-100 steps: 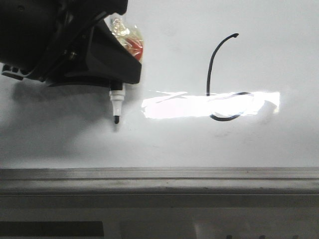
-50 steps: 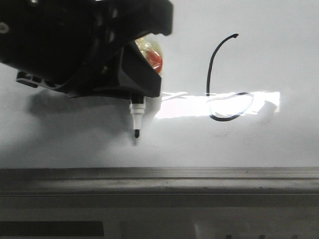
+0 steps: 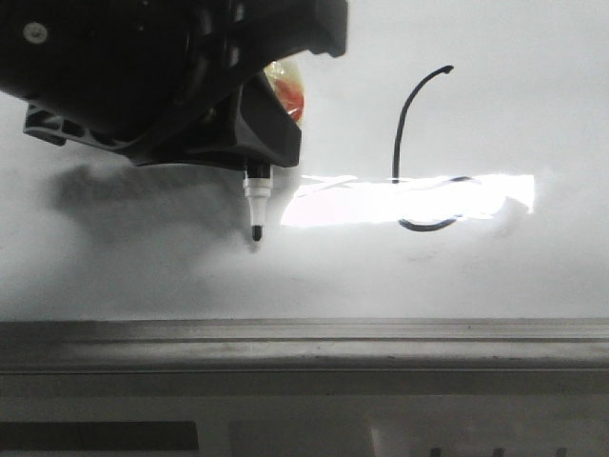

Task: Write number 6 on whiteboard

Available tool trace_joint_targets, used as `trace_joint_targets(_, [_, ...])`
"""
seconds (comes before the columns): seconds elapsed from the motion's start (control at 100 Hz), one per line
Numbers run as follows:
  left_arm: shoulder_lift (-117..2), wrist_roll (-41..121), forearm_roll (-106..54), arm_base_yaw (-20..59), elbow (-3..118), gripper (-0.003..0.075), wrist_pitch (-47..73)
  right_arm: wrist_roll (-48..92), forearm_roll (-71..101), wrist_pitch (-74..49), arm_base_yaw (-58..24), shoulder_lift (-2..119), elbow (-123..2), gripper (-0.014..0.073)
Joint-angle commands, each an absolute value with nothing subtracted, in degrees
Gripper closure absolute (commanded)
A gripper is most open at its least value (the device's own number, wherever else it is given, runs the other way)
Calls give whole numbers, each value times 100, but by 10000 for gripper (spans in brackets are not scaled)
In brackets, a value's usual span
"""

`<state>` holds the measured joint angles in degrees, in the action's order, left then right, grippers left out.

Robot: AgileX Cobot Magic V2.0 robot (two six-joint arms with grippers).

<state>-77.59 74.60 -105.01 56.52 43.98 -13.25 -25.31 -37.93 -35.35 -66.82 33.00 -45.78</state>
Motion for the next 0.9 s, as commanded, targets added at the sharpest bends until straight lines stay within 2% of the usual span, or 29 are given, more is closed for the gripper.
trace_joint_targets(0.0, [-7841,7446,-10699,5538,4438,741,-2436,-2505,-3969,-3236,-6652,3306,-4779,659])
trace_joint_targets(0.36, [-7893,7446,-10699,5525,4438,726,-2456,-2505,-3969,-3236,-6652,3306,-4779,659])
trace_joint_targets(0.6, [-7893,7446,-10699,5525,4438,498,-2492,-2505,-3969,-3236,-6652,3306,-4779,659])
trace_joint_targets(0.82, [-7893,7446,-10699,5525,4438,468,-2492,-2505,-3969,-3236,-6652,3306,-4779,659])
trace_joint_targets(0.89, [-7893,7446,-10699,5525,4438,431,-2492,-2505,-3969,-3236,-6652,3306,-4779,659])
